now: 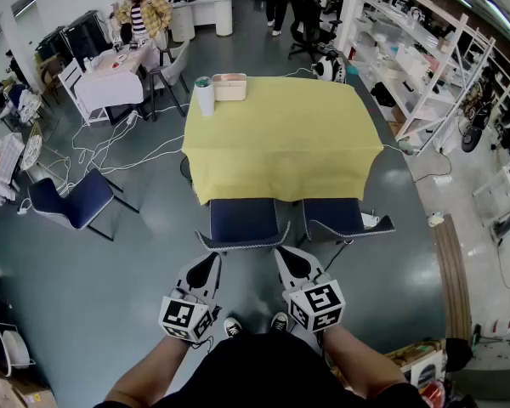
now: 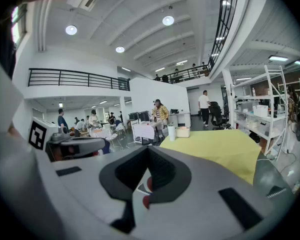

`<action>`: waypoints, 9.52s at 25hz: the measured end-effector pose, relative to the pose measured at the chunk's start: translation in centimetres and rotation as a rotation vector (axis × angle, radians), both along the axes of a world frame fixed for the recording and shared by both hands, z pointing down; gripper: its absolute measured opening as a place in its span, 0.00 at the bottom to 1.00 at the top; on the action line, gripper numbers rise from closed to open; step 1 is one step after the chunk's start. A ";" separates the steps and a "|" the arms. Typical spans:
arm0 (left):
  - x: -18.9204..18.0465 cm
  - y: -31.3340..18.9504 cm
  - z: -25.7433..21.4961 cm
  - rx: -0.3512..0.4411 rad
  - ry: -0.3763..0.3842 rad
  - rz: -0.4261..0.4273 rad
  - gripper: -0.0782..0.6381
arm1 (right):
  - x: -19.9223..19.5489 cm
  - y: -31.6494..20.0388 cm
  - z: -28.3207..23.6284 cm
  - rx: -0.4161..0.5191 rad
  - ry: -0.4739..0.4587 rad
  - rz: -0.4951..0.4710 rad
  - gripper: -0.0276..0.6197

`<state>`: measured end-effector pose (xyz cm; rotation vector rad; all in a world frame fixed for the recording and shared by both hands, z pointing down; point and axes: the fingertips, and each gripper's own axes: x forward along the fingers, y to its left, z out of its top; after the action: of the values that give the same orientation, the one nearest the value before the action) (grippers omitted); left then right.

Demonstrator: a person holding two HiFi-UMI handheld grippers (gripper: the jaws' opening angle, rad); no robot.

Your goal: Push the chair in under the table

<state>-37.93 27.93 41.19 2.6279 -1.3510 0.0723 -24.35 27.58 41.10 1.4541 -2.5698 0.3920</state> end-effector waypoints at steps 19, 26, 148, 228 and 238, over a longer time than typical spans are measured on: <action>-5.8 0.0 3.4 -0.052 -0.023 0.018 0.12 | -3.6 0.9 4.2 -0.051 0.004 0.070 0.06; -7.7 -0.6 5.7 -0.097 -0.024 0.027 0.12 | -3.8 0.7 6.4 -0.092 0.058 0.129 0.06; -3.9 -16.0 41.2 -0.352 -1.081 0.716 0.24 | -1.0 -16.2 42.5 -0.513 1.005 -0.571 0.21; -2.2 -57.3 41.3 -0.391 -1.123 0.584 0.23 | 0.8 -56.2 42.8 -0.526 0.991 -0.548 0.21; -2.5 -60.3 41.3 -0.380 -1.135 0.601 0.24 | 0.4 -58.7 42.8 -0.530 0.986 -0.541 0.21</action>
<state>-40.42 -32.35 82.47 2.5149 -0.4921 1.8769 -23.91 -31.12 83.87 0.5016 -1.7319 0.1723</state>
